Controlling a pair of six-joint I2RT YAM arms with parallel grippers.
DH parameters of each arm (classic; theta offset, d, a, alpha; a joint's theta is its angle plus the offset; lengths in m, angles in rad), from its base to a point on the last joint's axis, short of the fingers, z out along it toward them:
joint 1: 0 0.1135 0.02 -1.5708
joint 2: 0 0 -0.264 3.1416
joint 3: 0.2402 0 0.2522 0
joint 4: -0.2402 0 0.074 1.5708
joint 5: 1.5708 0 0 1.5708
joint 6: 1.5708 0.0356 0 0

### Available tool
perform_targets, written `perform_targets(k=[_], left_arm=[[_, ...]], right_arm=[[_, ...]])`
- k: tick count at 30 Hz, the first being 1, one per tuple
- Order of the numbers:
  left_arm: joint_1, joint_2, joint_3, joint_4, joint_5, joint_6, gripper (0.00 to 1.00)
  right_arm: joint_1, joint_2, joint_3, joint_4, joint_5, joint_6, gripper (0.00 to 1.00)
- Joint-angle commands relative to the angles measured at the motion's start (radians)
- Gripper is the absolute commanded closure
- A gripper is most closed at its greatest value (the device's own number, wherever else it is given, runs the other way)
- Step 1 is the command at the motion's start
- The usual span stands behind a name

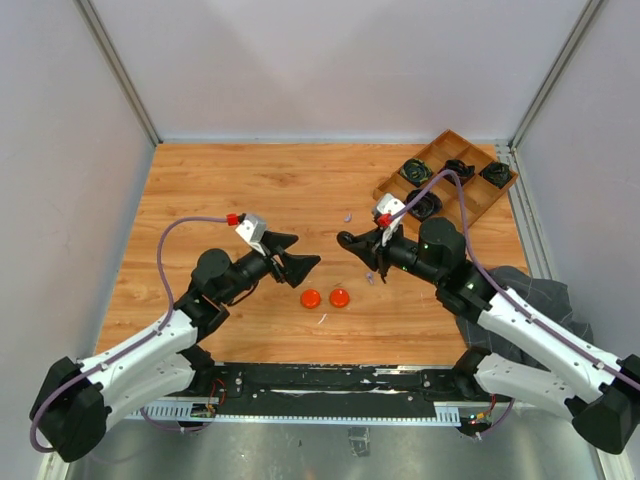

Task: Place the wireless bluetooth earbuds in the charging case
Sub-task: Open the charging case.

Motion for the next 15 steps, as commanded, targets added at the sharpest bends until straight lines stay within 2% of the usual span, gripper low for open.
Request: perform_targets(k=[1,5,15], left_arm=[[0.072,0.06,0.045,0.072,0.342,0.148,0.09],[0.093,0.143,0.011,0.265,0.508,0.143,0.11],[0.092,0.22,-0.085,0.555,0.666,0.222,0.14]], right_arm=[[-0.029,-0.02,0.09,-0.129,-0.144,-0.071,0.95],[-0.03,-0.013,0.124,-0.171,-0.203,-0.096,0.94],[-0.029,0.037,0.176,-0.221,-0.368,-0.147,0.92]])
